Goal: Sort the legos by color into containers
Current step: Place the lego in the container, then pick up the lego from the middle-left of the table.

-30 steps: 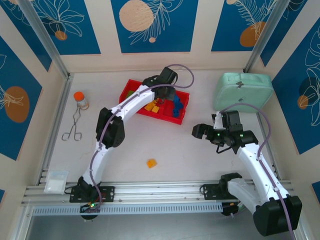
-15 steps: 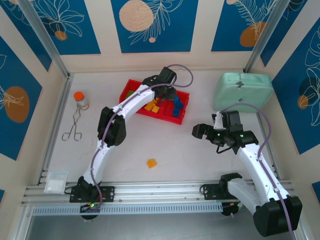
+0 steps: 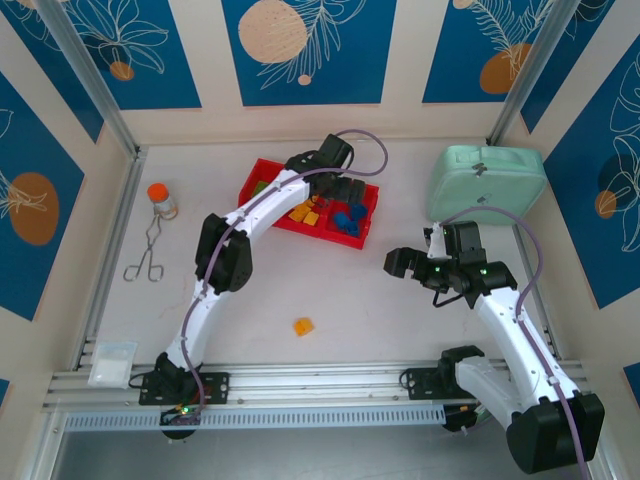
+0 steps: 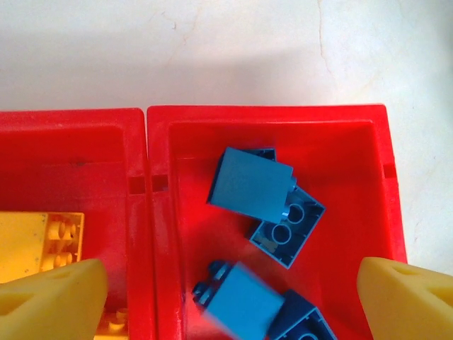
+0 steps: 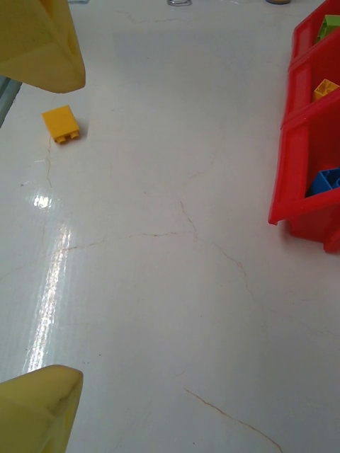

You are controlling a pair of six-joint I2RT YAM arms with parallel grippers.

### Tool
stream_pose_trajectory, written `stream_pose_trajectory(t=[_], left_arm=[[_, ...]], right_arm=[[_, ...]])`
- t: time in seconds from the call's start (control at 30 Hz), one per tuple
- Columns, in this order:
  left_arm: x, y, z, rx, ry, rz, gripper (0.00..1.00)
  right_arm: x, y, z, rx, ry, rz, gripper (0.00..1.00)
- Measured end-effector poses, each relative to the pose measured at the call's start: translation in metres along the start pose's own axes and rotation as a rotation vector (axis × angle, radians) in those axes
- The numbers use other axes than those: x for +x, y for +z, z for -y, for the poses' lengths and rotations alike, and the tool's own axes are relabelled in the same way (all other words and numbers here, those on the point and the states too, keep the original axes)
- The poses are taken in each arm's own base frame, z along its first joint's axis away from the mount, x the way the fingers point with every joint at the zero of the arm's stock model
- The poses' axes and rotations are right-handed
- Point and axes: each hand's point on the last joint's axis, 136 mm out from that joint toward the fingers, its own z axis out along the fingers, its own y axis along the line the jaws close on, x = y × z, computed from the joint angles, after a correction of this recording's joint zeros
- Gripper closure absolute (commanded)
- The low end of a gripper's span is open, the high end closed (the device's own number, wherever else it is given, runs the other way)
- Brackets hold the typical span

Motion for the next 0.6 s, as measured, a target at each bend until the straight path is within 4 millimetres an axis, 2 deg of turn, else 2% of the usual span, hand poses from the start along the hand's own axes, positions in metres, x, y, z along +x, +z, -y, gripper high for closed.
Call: stream_pose_trajectory(t=[0.17,0.27,0.47,0.53,0.6], left_arm=[[0.009,-0.006,-0.002,-0.003,0.011,-0.018,0.01],[0.021,-0.023,-0.007,-0.011,0.011,-0.031,0.01],[0.036,-0.079,-0.008,0.016,0.014,-0.005,0.01],[0.051,-0.098,-0.008,0.028,0.02,0.001,0.01],[0.078,-0.112,-0.007,0.036,0.037,-0.014,0.01]], right_arm=[[0.0,0.0,0.0,0.0,0.0,-0.001,0.01],[0.0,0.0,0.0,0.0,0.0,-0.001,0.01],[0.0,-0.001,0.001,0.002,0.004,0.004,0.01],[-0.001,-0.004,0.0,-0.001,0.002,0.014,0.01],[-0.002,-0.006,0.0,-0.004,0.001,0.025,0.01]])
